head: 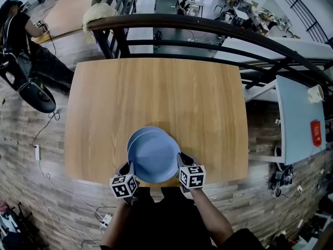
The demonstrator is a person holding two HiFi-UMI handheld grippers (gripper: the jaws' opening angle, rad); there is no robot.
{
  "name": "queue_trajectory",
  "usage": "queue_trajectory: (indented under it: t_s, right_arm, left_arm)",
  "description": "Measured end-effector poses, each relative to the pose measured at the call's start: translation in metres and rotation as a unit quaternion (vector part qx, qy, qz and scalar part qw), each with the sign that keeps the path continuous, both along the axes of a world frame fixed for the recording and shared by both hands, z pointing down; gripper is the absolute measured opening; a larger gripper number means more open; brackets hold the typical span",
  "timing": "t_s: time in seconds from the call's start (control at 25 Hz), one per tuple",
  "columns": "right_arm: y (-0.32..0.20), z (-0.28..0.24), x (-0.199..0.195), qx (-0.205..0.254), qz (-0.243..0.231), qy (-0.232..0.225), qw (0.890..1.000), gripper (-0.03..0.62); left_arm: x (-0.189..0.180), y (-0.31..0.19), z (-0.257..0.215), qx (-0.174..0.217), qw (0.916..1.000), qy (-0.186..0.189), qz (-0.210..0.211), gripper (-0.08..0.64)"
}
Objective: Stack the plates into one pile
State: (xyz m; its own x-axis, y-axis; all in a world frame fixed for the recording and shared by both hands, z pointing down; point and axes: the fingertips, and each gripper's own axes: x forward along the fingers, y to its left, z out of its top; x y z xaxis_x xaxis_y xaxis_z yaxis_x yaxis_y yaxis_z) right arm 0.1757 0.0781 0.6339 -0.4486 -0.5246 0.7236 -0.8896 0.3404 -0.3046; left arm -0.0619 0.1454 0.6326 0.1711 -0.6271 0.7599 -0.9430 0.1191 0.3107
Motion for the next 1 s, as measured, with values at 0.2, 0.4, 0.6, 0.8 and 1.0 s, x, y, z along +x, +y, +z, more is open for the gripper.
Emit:
queue_trajectory:
  t_s: [0.2,0.4,0.6,0.8,1.0]
  right_arm:
    - [0.017,0.014,0.003,-0.023,0.016,0.011,1.000,0.043]
    - [0.029,0.023,0.003,-0.034,0.033,0.019,0.999,0.043]
    - [0.038,0.030,-0.001,-0.044,0.044,0.022,0.998,0.043]
    - [0.044,0.041,-0.005,-0.055,0.046,0.027,0.997,0.043]
    - [0.044,0.048,-0.007,-0.063,0.049,0.032,0.996,0.043]
  left_arm:
    - [0.000,0.005,0.017,-0.019,0.9995,0.007,0.022,0.043]
    - [-0.001,0.010,0.030,-0.033,0.9985,0.014,0.042,0.043]
    - [-0.006,0.011,0.041,-0.044,0.9973,0.017,0.057,0.043]
    - [-0.011,0.014,0.051,-0.055,0.9960,0.014,0.069,0.043]
    - [-0.013,0.013,0.060,-0.065,0.9945,0.012,0.081,0.046]
